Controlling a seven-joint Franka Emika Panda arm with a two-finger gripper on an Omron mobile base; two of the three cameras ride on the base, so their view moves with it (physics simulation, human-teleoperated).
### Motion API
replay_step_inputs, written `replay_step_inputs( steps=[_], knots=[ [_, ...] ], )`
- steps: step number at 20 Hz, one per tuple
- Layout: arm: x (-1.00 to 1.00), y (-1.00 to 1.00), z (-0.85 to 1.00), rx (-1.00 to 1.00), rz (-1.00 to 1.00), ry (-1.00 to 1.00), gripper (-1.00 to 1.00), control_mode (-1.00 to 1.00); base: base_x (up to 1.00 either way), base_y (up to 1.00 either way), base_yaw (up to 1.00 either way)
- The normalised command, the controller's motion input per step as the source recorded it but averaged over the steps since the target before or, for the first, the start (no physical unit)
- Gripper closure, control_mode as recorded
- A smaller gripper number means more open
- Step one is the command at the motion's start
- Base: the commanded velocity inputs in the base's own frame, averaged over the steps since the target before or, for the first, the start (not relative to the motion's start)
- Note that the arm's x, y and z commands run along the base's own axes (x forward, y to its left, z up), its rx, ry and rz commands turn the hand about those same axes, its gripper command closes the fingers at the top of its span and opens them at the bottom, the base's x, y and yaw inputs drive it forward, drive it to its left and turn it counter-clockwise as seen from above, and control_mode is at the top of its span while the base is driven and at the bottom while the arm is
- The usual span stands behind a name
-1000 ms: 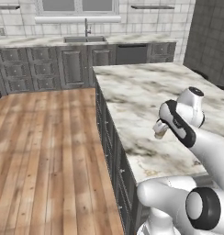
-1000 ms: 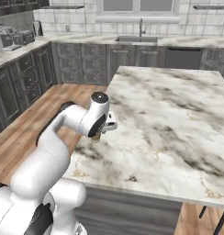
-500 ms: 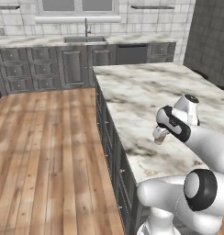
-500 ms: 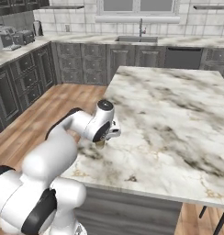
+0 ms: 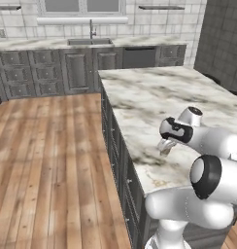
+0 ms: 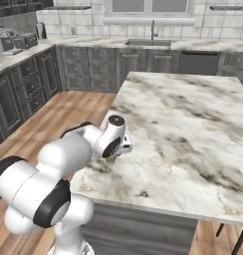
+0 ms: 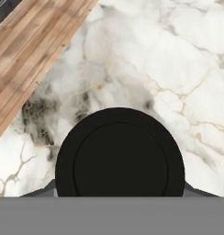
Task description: Move the drinks to the dining counter.
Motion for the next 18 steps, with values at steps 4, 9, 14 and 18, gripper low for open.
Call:
replay_step_inputs(
  steps=[4,9,14,18],
  knots=[
    [0.35,0.0,-0.39,0.0,0.0,0.02,1.0,-1.0,0.0,0.0,0.0],
    [0.35,-0.01,-0.36,0.0,0.0,0.03,1.0,-1.0,0.0,0.0,0.0],
    [0.32,0.0,-0.34,0.0,0.0,0.03,-1.0,-1.0,0.0,0.0,0.0],
    [0.08,0.0,-0.28,0.0,0.0,0.0,-1.0,-1.0,0.0,0.0,0.0]
  ],
)
